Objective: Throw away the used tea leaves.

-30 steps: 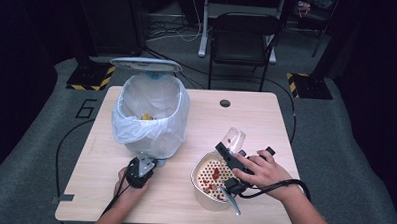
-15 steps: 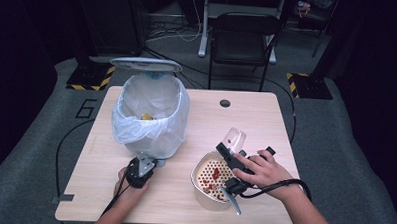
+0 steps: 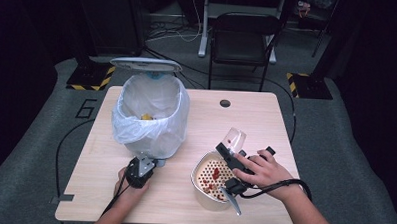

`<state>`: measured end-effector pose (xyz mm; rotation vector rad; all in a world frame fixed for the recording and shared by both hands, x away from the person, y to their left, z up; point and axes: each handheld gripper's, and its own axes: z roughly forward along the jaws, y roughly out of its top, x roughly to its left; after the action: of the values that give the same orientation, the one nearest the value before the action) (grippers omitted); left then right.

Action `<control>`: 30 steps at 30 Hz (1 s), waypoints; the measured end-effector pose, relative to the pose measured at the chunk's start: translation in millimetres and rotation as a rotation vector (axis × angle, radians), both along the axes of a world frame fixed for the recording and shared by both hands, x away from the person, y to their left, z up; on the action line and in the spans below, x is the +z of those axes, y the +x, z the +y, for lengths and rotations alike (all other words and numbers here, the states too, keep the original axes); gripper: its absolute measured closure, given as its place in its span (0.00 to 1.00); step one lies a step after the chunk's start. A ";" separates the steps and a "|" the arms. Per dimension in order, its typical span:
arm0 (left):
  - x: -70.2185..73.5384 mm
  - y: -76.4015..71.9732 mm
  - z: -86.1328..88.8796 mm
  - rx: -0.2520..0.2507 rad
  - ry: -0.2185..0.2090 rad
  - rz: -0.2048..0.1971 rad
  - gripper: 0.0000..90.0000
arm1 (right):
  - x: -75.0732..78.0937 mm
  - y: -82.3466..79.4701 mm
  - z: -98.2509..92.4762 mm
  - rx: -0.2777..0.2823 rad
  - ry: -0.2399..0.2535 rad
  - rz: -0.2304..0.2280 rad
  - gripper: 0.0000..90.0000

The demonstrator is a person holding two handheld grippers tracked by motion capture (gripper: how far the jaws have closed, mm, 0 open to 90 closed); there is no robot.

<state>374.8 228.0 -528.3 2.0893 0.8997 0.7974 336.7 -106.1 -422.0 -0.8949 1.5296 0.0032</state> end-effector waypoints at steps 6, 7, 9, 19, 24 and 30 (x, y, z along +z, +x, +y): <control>0.3 0.0 0.3 -0.002 0.004 0.002 1.00 | 3.1 0.0 0.8 -0.002 -0.004 0.013 0.47; 0.2 0.0 0.2 -0.002 0.004 0.001 1.00 | 3.4 0.1 0.9 -0.004 -0.001 0.018 0.47; 0.2 0.0 0.2 -0.002 0.004 0.002 1.00 | 7.4 -1.4 1.0 -0.012 -0.009 0.038 0.47; 0.1 0.3 -0.1 0.003 -0.002 -0.012 1.00 | 30.8 -1.5 9.3 -0.019 0.042 0.130 0.47; 0.9 0.8 0.9 0.001 0.022 -0.025 1.00 | 45.1 -1.9 14.3 -0.065 0.112 0.288 0.48; 0.6 0.2 0.5 0.001 0.014 -0.009 1.00 | 56.3 9.2 19.3 -0.122 0.137 0.479 0.48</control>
<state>375.0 228.6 -527.7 2.0959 0.8930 0.8160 345.8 -86.8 -365.7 -0.7197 2.0006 0.2473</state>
